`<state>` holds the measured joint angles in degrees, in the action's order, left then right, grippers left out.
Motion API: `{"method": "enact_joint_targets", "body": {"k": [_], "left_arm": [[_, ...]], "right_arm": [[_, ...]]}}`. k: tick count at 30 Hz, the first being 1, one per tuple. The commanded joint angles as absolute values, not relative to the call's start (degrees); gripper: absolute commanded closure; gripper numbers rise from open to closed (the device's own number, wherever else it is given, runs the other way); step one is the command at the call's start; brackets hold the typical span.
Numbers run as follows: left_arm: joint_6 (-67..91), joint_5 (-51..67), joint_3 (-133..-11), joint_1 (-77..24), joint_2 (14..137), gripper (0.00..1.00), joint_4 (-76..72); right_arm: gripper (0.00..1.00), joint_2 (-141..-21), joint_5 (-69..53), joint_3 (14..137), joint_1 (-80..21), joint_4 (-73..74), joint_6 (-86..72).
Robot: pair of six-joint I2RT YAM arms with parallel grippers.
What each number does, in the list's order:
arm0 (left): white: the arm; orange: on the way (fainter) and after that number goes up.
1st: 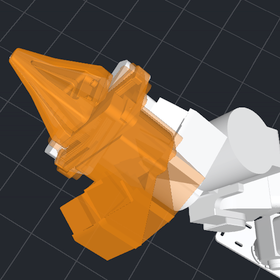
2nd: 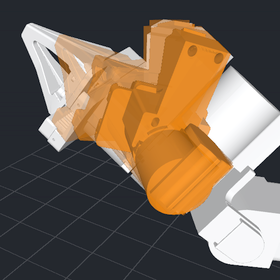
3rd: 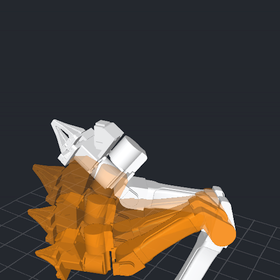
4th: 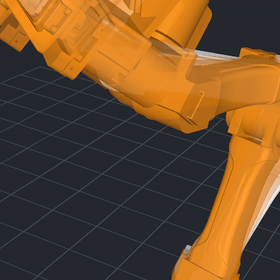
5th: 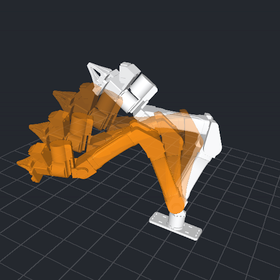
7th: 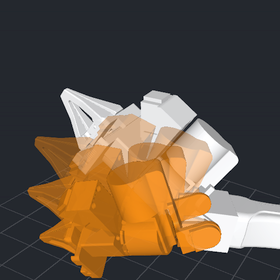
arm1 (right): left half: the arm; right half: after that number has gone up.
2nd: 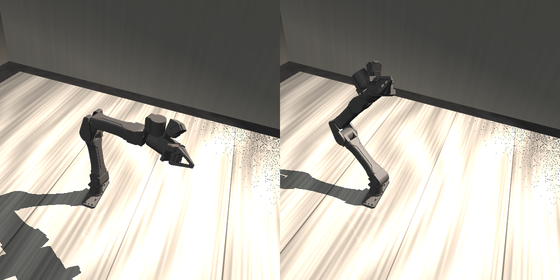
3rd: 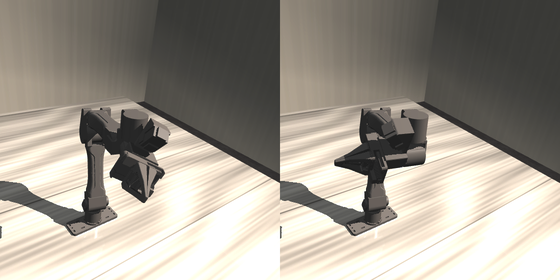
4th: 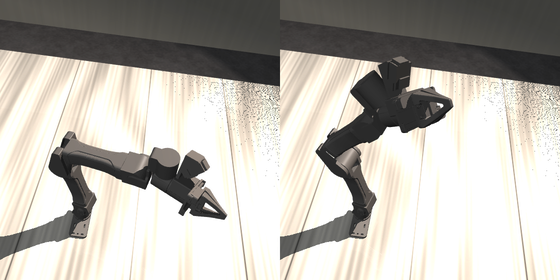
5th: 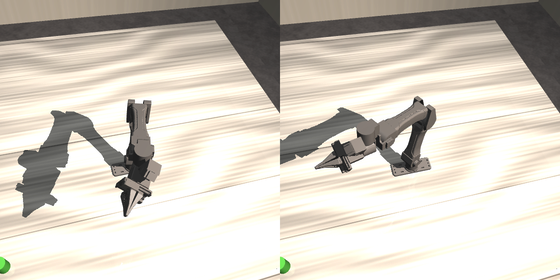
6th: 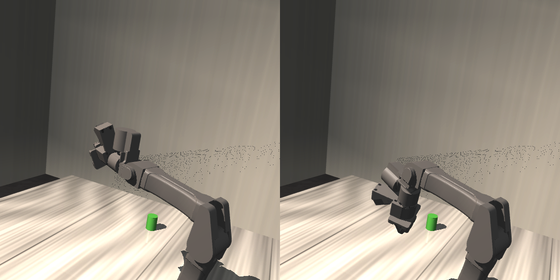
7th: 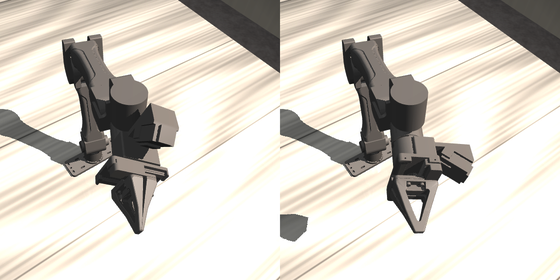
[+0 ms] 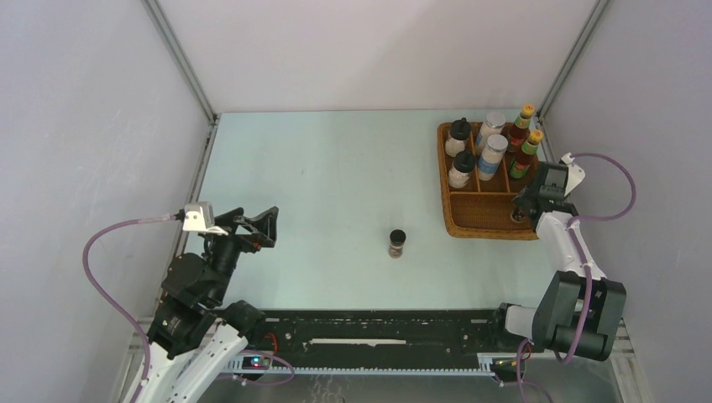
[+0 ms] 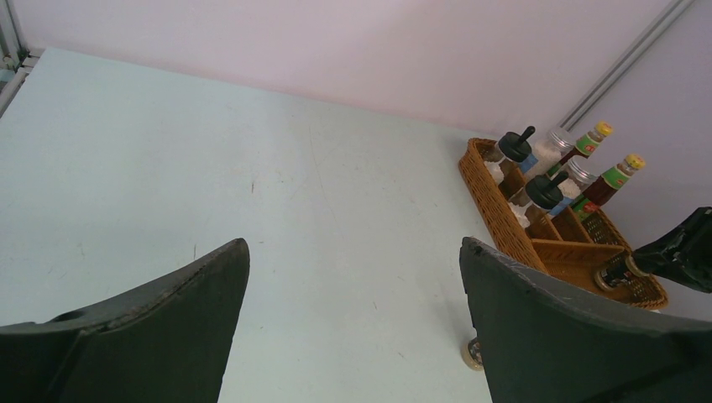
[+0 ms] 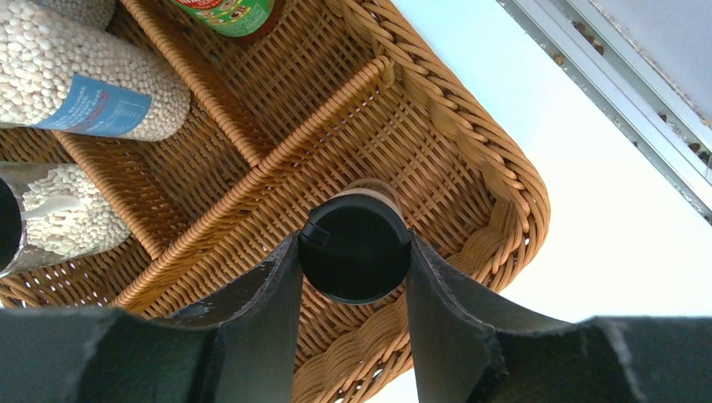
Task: Organize the condiment bottles
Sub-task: Place the bottle in the storage box.
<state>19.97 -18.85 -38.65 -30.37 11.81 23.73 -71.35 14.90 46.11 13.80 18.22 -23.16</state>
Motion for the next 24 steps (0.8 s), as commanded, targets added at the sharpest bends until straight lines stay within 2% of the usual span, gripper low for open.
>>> {"method": "enact_joint_targets", "body": {"k": [1, 24], "left_arm": [[19.3, -19.1, -37.7, -30.6, 11.8, 0.00, 23.3], [18.7, -19.7, -37.3, -30.6, 12.7, 0.00, 22.9]], "right_arm": [[1.00, -71.9, 15.7, 46.1, 14.1, 14.5, -24.1], [1.00, -76.2, 14.5, 46.7, 13.6, 12.2, -24.4]]}}
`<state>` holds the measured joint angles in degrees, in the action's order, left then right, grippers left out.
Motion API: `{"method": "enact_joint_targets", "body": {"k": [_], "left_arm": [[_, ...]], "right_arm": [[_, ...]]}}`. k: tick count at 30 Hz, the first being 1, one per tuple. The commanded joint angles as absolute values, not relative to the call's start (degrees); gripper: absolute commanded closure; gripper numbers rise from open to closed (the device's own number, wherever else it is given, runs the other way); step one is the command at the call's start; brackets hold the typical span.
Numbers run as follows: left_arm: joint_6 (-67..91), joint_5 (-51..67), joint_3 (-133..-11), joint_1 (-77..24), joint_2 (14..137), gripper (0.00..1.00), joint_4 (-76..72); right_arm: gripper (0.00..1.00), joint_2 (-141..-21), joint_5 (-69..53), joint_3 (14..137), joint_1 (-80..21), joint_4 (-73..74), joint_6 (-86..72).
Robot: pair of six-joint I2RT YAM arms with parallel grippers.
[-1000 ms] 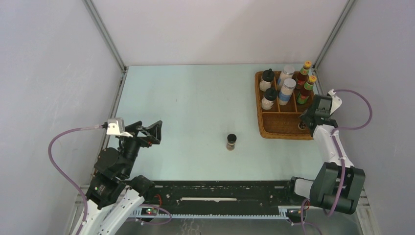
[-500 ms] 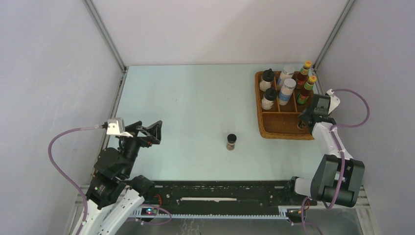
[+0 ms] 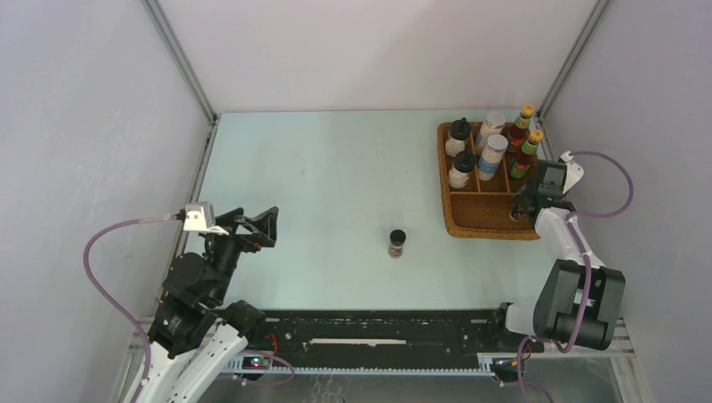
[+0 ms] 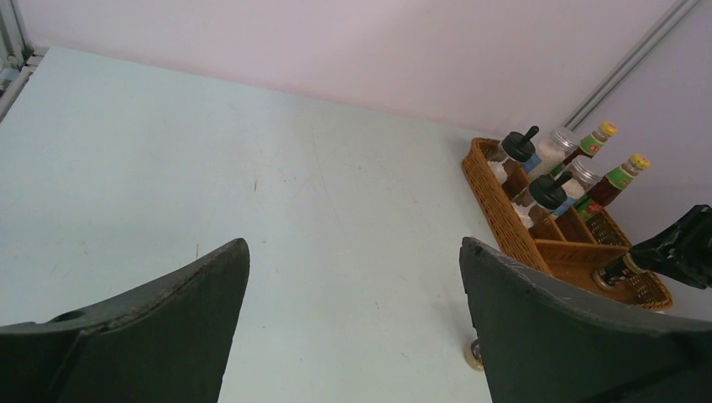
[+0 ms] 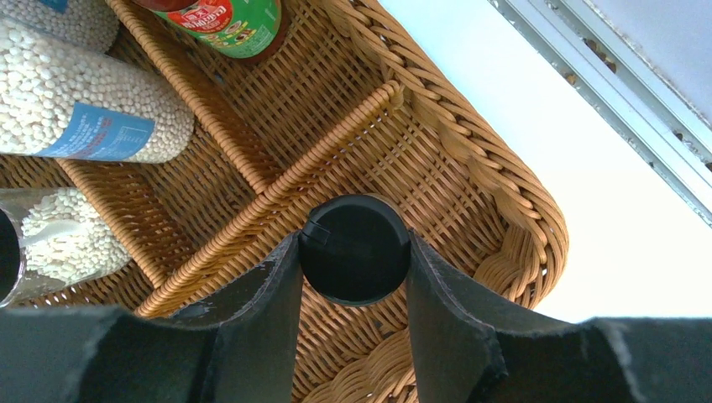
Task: Organize the condiment bottles
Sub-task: Place the bottle in the storage box.
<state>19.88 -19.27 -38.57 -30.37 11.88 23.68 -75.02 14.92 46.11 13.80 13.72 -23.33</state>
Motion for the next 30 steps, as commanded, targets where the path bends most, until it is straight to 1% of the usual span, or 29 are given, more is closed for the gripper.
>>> {"method": "enact_joint_targets", "body": {"k": [1, 2, 5, 8, 11, 14, 19, 22, 24, 30], "left_arm": [[18.7, -19.7, -37.3, -30.6, 12.9, 0.00, 22.9], [18.7, -19.7, -37.3, -30.6, 12.9, 0.00, 22.9], [18.7, -19.8, -37.2, -30.6, 12.8, 0.00, 22.9], [18.8, -19.8, -37.2, -30.6, 12.8, 0.00, 22.9], [18.8, -19.8, -37.2, -30.6, 12.6, 0.00, 22.9], [18.9, -19.7, -37.2, -30.5, 12.4, 0.00, 23.0], [19.1, -19.6, -37.2, -30.6, 12.1, 0.00, 23.2], [19.2, -19.5, -37.3, -30.6, 11.7, 0.00, 23.4], [19.2, -19.6, -37.4, -30.6, 11.5, 0.00, 23.6], [19.2, -19.6, -37.4, -30.6, 10.8, 0.00, 24.1]], "right_arm": [[1.00, -76.4, 14.5, 46.9, 13.5, 12.2, -24.3], [1.00, -76.7, 14.5, 46.9, 13.4, 12.3, -24.3], [0.96, -77.0, 14.5, 46.9, 13.0, 12.2, -24.4], [0.90, -77.0, 14.5, 46.9, 12.3, 12.2, -24.5], [0.82, -76.9, 14.6, 47.1, 11.6, 12.5, -24.6], [0.71, -76.5, 15.1, 47.2, 10.5, 13.1, -24.8], [0.58, -75.5, 16.2, 47.2, 9.0, 13.8, -25.0], [0.56, -75.3, 16.5, 47.2, 8.5, 14.3, -25.2], [0.51, -75.3, 16.6, 47.2, 8.4, 14.6, -25.3], [0.50, -75.3, 16.9, 47.2, 8.2, 15.2, -25.4]]}}
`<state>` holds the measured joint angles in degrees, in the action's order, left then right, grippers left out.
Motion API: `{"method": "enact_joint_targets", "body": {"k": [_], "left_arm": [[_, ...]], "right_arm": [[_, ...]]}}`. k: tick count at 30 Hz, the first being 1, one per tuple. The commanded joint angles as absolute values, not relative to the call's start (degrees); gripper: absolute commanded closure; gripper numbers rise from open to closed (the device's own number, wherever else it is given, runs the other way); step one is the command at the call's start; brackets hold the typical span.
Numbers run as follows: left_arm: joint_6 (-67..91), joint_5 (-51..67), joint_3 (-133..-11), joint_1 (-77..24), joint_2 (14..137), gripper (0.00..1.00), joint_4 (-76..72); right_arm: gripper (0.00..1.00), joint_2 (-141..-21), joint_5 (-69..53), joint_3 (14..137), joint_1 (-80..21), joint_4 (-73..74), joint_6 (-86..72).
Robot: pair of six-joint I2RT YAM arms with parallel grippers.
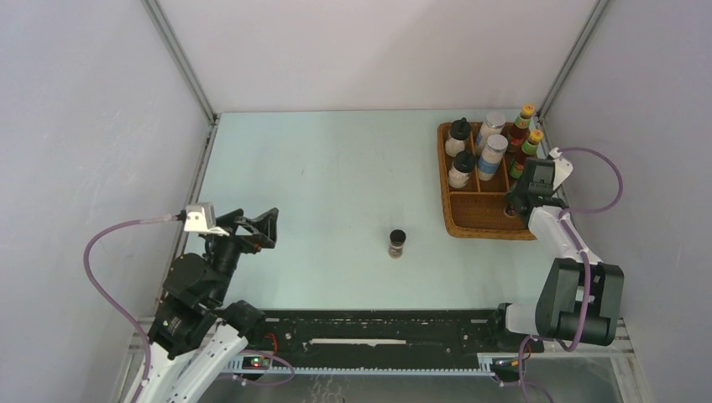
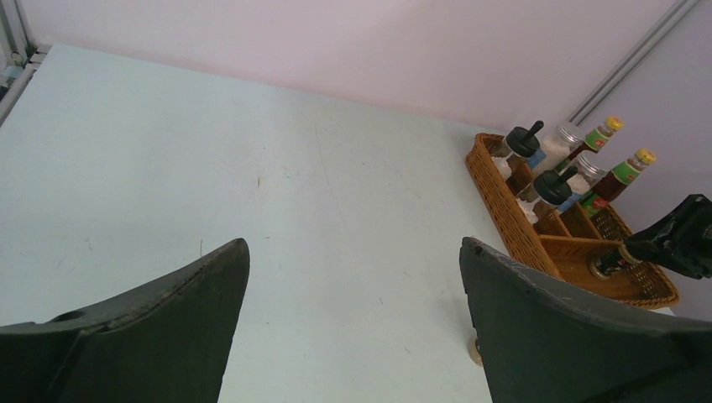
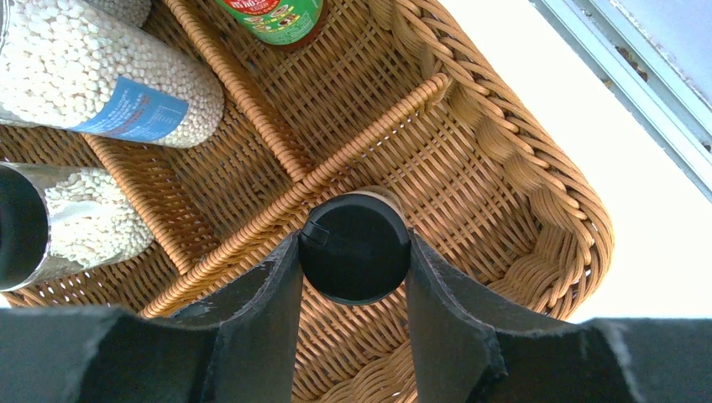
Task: Organize the condiment bottles
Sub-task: Place the bottle in the storage box.
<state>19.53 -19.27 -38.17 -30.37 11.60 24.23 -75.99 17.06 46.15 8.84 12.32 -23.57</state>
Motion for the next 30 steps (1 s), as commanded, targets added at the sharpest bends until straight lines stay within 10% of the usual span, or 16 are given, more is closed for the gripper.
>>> {"method": "enact_joint_targets", "body": {"k": [1, 10, 22, 30], "left_arm": [[19.2, -19.6, -37.4, -30.5, 10.8, 0.00, 24.2], [19.2, -19.7, -37.5, -30.6, 11.1, 0.00, 24.2], [19.3, -19.8, -37.4, -30.6, 11.4, 0.00, 24.2], [19.4, -19.7, -37.6, -30.6, 11.6, 0.00, 24.1]], "right_arm": [[0.50, -75.3, 17.0, 47.2, 8.1, 15.3, -25.5], [0.61, -75.4, 17.6, 47.2, 8.1, 15.6, -25.6], [0.32, -76.3, 17.7, 47.2, 8.1, 15.5, -25.7], [0.30, -75.7, 17.7, 47.2, 7.9, 15.5, -25.5]]}}
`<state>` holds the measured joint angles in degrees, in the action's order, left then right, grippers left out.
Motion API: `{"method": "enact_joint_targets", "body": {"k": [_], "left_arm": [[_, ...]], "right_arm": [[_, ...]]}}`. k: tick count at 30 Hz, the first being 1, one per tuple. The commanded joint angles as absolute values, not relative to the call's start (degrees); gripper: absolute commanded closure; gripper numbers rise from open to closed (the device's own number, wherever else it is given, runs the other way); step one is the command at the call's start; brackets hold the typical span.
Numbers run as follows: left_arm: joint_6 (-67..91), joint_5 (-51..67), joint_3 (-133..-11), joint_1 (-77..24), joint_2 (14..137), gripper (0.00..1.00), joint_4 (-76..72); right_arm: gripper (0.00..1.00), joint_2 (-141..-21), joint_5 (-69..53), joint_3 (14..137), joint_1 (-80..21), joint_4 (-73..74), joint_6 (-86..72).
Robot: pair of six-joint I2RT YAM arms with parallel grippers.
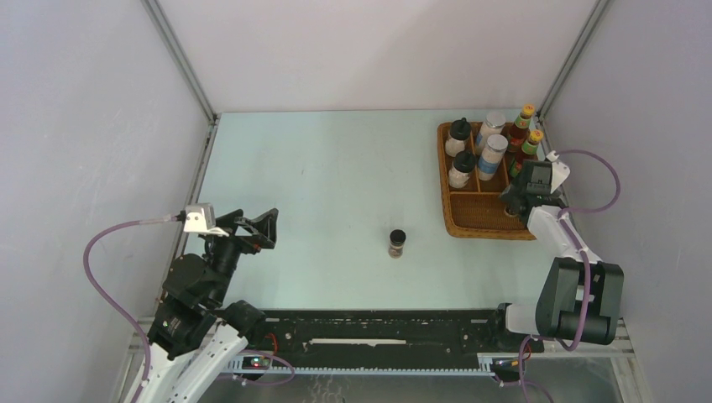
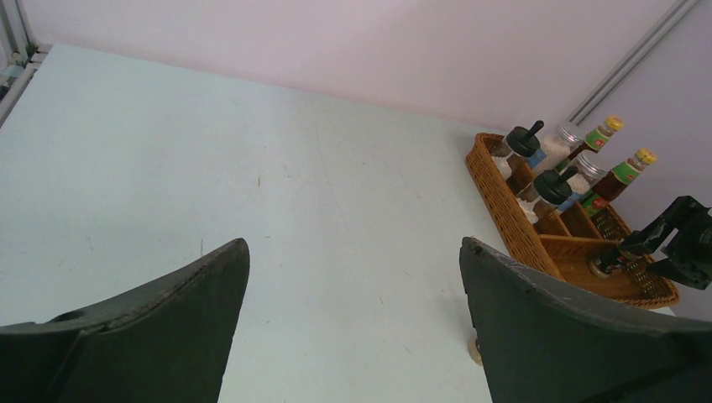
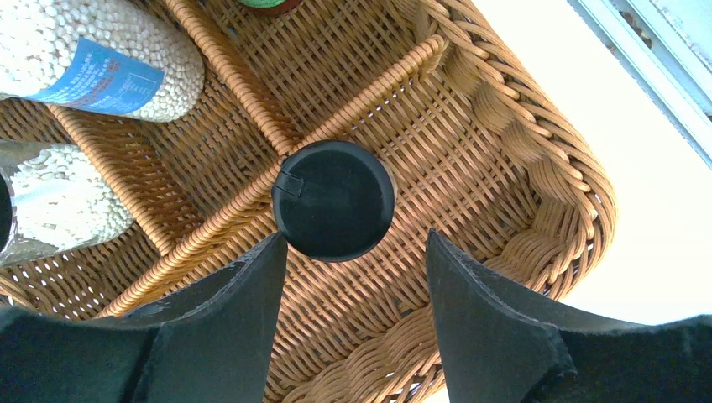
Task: Organize the condiment bottles
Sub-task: Place the bottle in the storage box, then pick up the bottle from the center of the board.
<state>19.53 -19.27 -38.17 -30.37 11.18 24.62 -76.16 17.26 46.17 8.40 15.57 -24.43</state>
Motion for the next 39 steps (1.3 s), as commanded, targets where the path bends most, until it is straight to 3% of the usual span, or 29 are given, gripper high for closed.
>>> {"method": "enact_joint_targets", "body": {"k": [1, 21, 32, 39], "left_arm": [[19.4, -19.7, -37.6, -30.6, 11.6, 0.00, 24.1], [19.8, -17.9, -37.9, -30.5, 12.3, 0.00, 23.8], [23.7, 2.2, -38.3, -30.9, 24.6, 0.00, 15.0], [19.4, -4.5, -40.9, -45.0, 38.1, 0.00, 8.9]], "right_arm": [[0.30, -75.6, 17.7, 47.2, 7.8, 15.5, -25.5], [0.30, -60.2, 23.2, 53.9, 0.9, 24.5, -22.6], [0.29, -51.7, 22.0, 53.5, -2.8, 27.5, -23.6], [0.29, -50.1, 20.6, 53.0, -2.8, 26.6, -24.7]]}}
